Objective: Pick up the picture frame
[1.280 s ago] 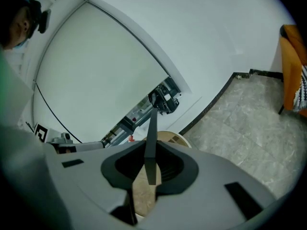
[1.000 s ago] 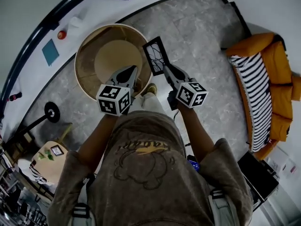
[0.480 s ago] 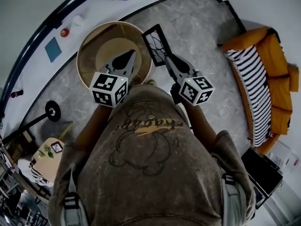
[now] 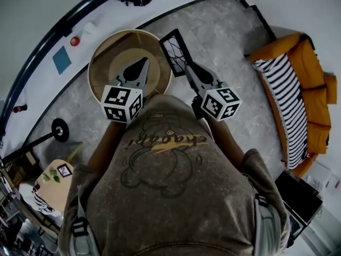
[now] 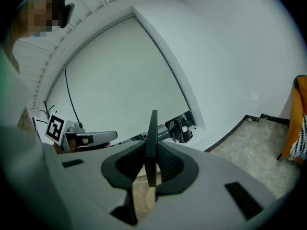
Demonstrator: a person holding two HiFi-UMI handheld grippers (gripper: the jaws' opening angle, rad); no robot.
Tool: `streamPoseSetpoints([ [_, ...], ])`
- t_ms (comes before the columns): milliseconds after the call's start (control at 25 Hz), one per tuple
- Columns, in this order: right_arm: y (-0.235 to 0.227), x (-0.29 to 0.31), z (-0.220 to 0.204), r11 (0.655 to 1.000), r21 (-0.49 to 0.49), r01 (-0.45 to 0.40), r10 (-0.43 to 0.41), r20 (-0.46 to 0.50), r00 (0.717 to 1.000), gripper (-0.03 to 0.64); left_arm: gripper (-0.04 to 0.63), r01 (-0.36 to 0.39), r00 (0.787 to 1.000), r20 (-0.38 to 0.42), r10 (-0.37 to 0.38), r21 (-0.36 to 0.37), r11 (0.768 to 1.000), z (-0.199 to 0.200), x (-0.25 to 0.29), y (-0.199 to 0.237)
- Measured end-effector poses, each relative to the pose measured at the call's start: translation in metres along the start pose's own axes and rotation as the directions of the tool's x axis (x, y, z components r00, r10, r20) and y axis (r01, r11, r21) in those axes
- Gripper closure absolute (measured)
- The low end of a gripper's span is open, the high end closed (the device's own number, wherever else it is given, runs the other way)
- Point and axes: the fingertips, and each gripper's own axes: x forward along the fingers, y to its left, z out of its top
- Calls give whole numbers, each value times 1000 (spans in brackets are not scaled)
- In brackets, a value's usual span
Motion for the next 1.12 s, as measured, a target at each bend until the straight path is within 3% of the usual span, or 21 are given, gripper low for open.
streamPoseSetpoints([
  [1120,-8,-5,-1,1000,3,-26,26,-14,1000,534,577,-44,999,-25,43,-53,998,-13,-4,-3],
])
